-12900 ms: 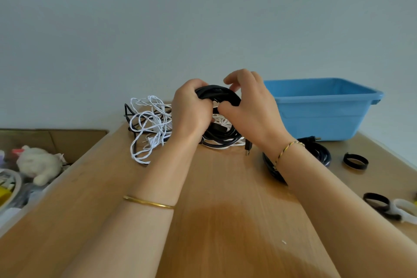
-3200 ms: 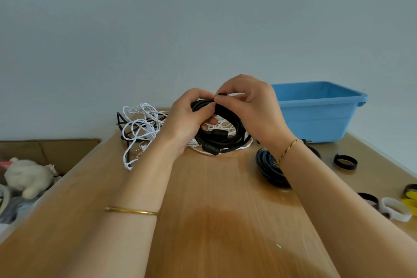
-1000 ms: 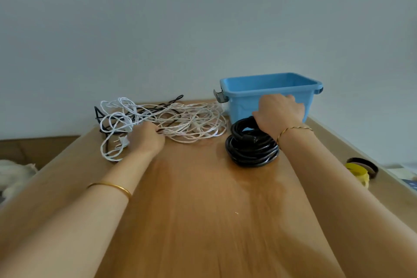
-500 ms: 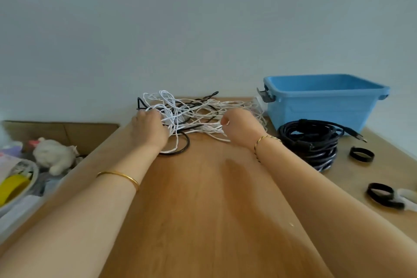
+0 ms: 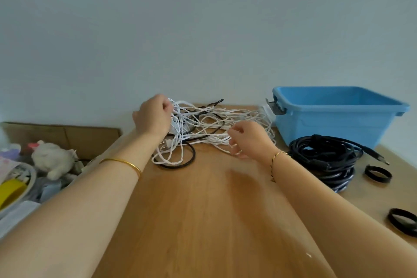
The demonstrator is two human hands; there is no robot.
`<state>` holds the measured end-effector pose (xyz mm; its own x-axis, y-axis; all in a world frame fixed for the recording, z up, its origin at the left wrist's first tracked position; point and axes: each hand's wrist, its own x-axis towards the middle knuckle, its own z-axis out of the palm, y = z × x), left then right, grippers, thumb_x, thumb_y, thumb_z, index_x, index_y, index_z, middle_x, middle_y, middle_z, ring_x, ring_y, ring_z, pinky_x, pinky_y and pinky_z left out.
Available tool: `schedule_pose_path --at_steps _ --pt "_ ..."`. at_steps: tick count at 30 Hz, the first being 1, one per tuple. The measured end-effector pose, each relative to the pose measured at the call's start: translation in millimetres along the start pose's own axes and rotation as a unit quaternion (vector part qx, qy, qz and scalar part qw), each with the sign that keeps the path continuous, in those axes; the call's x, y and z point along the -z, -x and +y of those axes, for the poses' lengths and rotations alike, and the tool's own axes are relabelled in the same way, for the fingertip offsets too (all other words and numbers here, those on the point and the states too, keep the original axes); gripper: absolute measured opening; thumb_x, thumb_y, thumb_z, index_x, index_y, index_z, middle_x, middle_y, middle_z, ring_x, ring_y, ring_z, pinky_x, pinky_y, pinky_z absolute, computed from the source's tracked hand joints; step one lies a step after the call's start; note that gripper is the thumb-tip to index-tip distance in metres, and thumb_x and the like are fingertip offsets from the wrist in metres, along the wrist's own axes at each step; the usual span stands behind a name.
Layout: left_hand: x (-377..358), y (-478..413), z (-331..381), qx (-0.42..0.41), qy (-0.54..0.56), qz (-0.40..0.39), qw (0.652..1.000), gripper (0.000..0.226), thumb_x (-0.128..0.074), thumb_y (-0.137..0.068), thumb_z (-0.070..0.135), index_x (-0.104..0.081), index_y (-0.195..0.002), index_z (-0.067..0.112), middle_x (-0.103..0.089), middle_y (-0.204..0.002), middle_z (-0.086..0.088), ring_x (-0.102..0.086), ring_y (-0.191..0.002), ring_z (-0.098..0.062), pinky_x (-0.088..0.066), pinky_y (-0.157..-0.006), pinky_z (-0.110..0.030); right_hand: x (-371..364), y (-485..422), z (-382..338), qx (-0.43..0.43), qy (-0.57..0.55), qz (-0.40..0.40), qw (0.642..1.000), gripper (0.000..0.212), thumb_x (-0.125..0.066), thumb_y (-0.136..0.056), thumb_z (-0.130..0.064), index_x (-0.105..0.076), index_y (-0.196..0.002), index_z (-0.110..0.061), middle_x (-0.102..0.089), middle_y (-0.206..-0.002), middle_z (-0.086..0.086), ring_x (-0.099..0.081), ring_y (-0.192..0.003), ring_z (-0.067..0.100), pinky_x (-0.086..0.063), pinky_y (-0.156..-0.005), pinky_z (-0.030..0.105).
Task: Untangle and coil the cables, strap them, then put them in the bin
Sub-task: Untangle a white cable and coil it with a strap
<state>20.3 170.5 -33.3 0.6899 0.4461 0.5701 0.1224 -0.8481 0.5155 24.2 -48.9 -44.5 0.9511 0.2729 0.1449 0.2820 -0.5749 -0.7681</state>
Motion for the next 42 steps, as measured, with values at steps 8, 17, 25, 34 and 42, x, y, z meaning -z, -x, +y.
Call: schedule_pose_path --at_steps 8,17,25,34,42 --pt "85.4 -3.9 101.5 0.010 0.579 -0.032 0.815 0.015 -0.048 -0.099 0.013 -0.051 -0.085 0.015 -0.064 -0.077 -0.003 -0.042 -0.043 -0.006 -0.044 -0.049 -0.020 24.9 5.5 -36.0 -0.028 -0.310 0.063 0.948 0.024 -0.036 -0.101 -0.010 -0.053 -0.115 -0.002 -0.063 -0.095 0.017 -0.064 -0.065 0.020 -0.058 -0.059 0.031" --pt "121.4 15.2 137.8 0.055 0.685 -0.062 0.724 0.017 -0.041 -0.102 0.011 -0.048 -0.086 0.011 -0.070 -0.086 -0.010 -0.040 -0.038 -0.005 -0.040 -0.043 -0.017 30.1 38.1 -49.2 0.002 -0.294 -0.064 0.954 0.036 -0.043 -0.098 -0.036 -0.063 -0.095 -0.007 -0.064 -0.082 0.011 -0.059 -0.077 0.030 -0.052 -0.081 0.046" --pt "119.8 28.6 133.7 0.074 0.701 -0.035 0.709 0.017 -0.037 -0.102 0.006 -0.043 -0.087 0.010 -0.065 -0.104 -0.019 -0.068 -0.063 -0.018 -0.054 -0.055 -0.026 29.0 67.5 -26.3 0.052 -0.164 -0.238 0.956 0.035 -0.072 -0.081 -0.018 -0.053 -0.110 -0.019 -0.066 -0.091 0.010 -0.066 -0.073 0.021 -0.054 -0.060 0.030" --pt "113.4 15.7 78.3 0.153 0.409 0.202 0.876 0.022 -0.027 -0.094 0.002 -0.039 -0.082 0.016 -0.064 -0.084 -0.004 -0.044 -0.056 -0.012 -0.037 -0.049 -0.015 52.7 63.6 -5.9 -0.026 0.095 -0.182 0.978 0.019 -0.060 -0.092 -0.023 -0.063 -0.092 -0.004 -0.062 -0.062 -0.001 -0.041 -0.038 0.007 -0.033 -0.038 0.016" --pt "133.1 28.1 37.1 0.199 0.110 -0.416 0.881 0.007 -0.050 -0.093 0.000 -0.053 -0.088 -0.002 -0.064 -0.066 -0.010 -0.038 -0.036 -0.004 -0.021 -0.026 -0.011 37.5 66.9 -14.7 0.022 0.300 -0.164 0.939 0.022 -0.061 -0.087 -0.015 -0.063 -0.104 -0.001 -0.063 -0.100 0.010 -0.062 -0.090 0.023 -0.051 -0.081 0.031"
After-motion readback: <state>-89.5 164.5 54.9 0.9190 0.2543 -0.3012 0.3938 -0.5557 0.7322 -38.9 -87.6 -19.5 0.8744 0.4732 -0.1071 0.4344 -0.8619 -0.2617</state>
